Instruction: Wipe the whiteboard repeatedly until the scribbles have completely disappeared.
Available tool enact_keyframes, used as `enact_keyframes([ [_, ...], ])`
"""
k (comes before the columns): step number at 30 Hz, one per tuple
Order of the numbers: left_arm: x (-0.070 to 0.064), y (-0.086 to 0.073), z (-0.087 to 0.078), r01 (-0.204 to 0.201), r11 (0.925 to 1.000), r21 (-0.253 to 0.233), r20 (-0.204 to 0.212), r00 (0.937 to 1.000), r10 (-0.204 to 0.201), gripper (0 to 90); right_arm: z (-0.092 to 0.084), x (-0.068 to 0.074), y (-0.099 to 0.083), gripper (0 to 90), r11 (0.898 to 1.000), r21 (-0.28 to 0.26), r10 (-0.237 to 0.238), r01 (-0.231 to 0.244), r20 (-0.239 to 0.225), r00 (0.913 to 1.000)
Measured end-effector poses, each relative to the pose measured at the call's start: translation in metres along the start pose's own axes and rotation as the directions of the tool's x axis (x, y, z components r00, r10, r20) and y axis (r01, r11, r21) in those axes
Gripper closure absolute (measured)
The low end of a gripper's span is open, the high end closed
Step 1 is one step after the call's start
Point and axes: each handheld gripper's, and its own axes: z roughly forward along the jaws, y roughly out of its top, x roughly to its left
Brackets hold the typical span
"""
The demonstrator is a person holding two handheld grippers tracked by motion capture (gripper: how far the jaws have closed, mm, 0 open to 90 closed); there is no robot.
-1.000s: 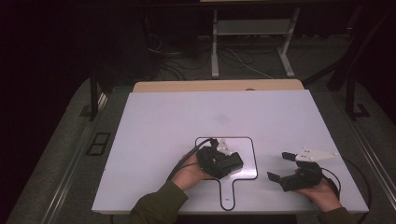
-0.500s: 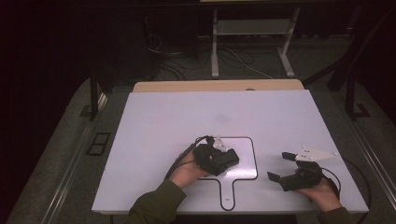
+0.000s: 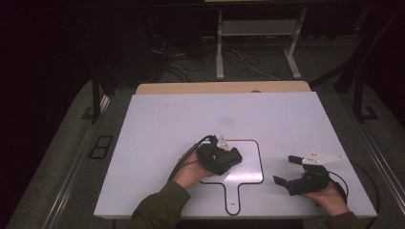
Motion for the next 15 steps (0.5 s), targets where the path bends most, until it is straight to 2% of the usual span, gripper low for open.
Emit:
enact_keyframes([
  [4, -0.014, 0.0, -0.001, -0.033, 0.9994, 0.005, 0.034, 0.9989, 0.033, 39.3, 0.001, 0.0, 0.0, 0.0, 1.0, 0.002, -0.002, 0.002, -0.001, 1.0],
  [6, -0.019, 0.001, -0.001, -0.052, 0.9986, 0.007, 0.032, 0.9982, 0.052, 39.3, 0.001, 0.0, 0.0, 0.0, 1.0, 0.002, 0.0, 0.0, -0.003, 1.0],
  [8, -0.016, 0.002, 0.0, -0.048, 0.9988, 0.011, 0.031, 0.9984, 0.048, 39.3, 0.001, 0.001, 0.0, 0.0, 1.0, 0.0, -0.001, 0.001, -0.001, 1.0],
  [10, -0.01, 0.003, 0.001, -0.044, 0.9989, 0.013, -0.002, 0.999, 0.044, 39.3, 0.0, 0.0, 0.0, 0.0, 1.0, -0.001, -0.001, 0.001, 0.0, 1.0],
  [13, 0.003, 0.003, 0.001, -0.007, 0.9999, 0.013, -0.025, 0.9996, 0.008, 39.3, 0.0, 0.0, 0.0, 0.0, 1.0, -0.002, 0.001, -0.001, 0.001, 1.0],
  [14, 0.006, 0.003, 0.001, -0.011, 0.9997, 0.021, -0.022, 0.9997, 0.011, 39.3, 0.0, 0.0, 0.0, 0.0, 1.0, -0.002, -0.001, 0.001, 0.001, 1.0],
  [15, 0.007, 0.002, 0.001, 0.014, 0.9999, 0.002, -0.018, 0.9997, -0.014, 39.3, 0.0, 0.0, 0.0, 0.0, 1.0, -0.002, 0.0, 0.0, 0.001, 1.0],
])
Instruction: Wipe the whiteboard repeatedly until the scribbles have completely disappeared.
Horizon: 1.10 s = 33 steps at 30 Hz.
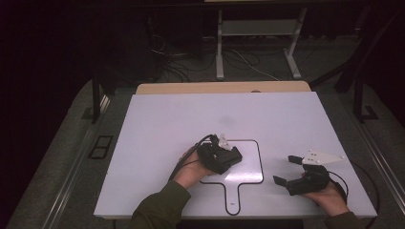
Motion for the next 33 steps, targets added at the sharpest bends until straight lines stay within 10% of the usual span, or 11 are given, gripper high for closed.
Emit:
enact_keyframes([
  [14, -0.024, -0.016, -0.013, -0.038, 0.9992, 0.012, 0.048, 0.9981, 0.037, 39.3, 0.001, 0.001, 0.0, 0.0, 1.0, 0.005, -0.004, 0.004, -0.006, 1.0],
  [33, 0.017, -0.035, -0.024, 0.081, 0.9967, 0.005, -0.045, 0.9957, -0.081, 39.3, 0.0, 0.0, 0.0, 0.0, 1.0, 0.001, -0.003, 0.003, -0.003, 1.0],
])
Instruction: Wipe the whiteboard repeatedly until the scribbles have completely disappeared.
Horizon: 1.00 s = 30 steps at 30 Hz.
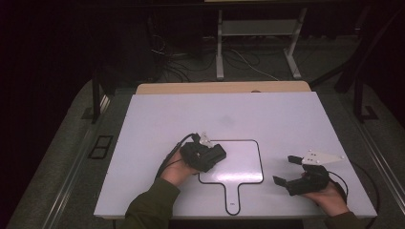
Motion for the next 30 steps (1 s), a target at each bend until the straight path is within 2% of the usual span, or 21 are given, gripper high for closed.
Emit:
enact_keyframes([
  [4, -0.009, -0.004, -0.003, -0.009, 1.0, -0.003, 0.017, 0.9998, 0.009, 39.3, 0.001, 0.0, 0.0, 0.0, 1.0, 0.003, -0.002, 0.002, -0.002, 1.0],
  [6, -0.017, -0.007, -0.005, -0.032, 0.9995, 0.002, 0.028, 0.9991, 0.032, 39.3, 0.001, 0.0, 0.0, 0.0, 1.0, 0.004, -0.002, 0.002, -0.003, 1.0],
  [9, -0.024, -0.01, -0.008, -0.044, 0.999, 0.007, 0.032, 0.9985, 0.044, 39.3, 0.001, 0.0, 0.0, 0.0, 1.0, 0.005, -0.003, 0.003, -0.003, 1.0],
  [11, -0.02, -0.01, -0.008, -0.037, 0.9993, 0.002, 0.023, 0.999, 0.037, 39.3, 0.001, 0.001, 0.0, 0.0, 1.0, 0.004, -0.004, 0.004, -0.001, 1.0],
  [13, -0.012, -0.009, -0.008, -0.024, 0.9996, 0.015, -0.013, 0.9996, 0.024, 39.3, 0.001, 0.001, 0.001, 0.0, 1.0, 0.003, -0.005, 0.005, -0.001, 1.0],
  [17, 0.004, -0.008, -0.006, 0.018, 0.9998, 0.011, -0.025, 0.9995, -0.018, 39.3, 0.002, 0.0, 0.0, 0.0, 1.0, 0.007, -0.002, 0.002, 0.0, 1.0],
  [24, 0.008, -0.007, -0.006, 0.023, 0.9996, 0.018, -0.029, 0.9993, -0.023, 39.3, 0.002, 0.0, 0.0, 0.0, 1.0, 0.008, -0.005, 0.005, -0.001, 1.0],
  [30, 0.007, -0.007, -0.006, 0.028, 0.9995, 0.017, -0.033, 0.9991, -0.027, 39.3, 0.003, 0.001, 0.0, 0.0, 1.0, 0.009, -0.006, 0.006, -0.003, 1.0],
])
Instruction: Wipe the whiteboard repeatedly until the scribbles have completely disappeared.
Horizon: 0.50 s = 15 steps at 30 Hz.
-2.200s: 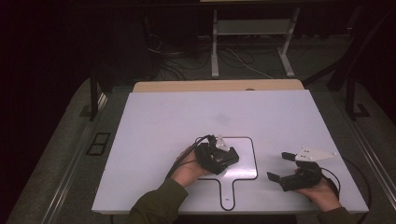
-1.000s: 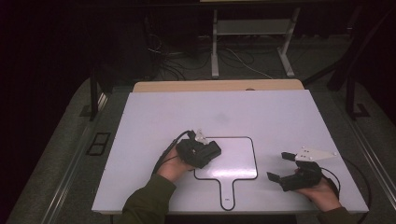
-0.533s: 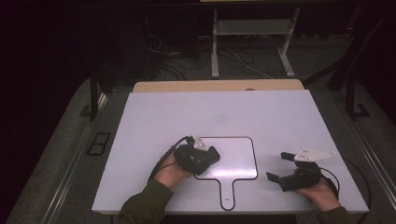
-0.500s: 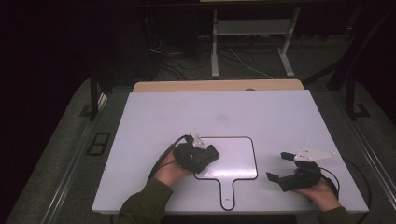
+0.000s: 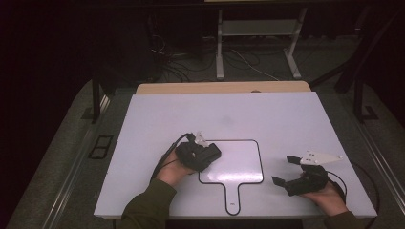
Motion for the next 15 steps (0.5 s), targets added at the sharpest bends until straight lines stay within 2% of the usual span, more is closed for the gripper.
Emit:
enact_keyframes([
  [3, 0.002, -0.0004, -0.0001, -0.002, 1.0, -0.004, 0.01, 0.9999, 0.002, 39.2, 0.0005, -0.0006, 0.0003, 0.0, 1.0, -0.002, 0.003, -0.003, -0.001, 1.0],
  [5, 0.0024, -0.0011, 0.0001, 0.012, 0.9998, -0.016, 0.017, 0.9998, -0.011, 39.2, 0.0004, -0.0004, 0.0006, 0.0, 1.0, -0.002, 0.005, -0.005, -0.001, 1.0],
  [15, 0.0076, -0.0021, -0.0044, 0.031, 0.9981, -0.053, 0.058, 0.9979, -0.028, 39.2, 0.0023, -0.0016, 0.0009, 0.0, 1.0, 0.008, 0.004, -0.004, 0.001, 1.0],
])
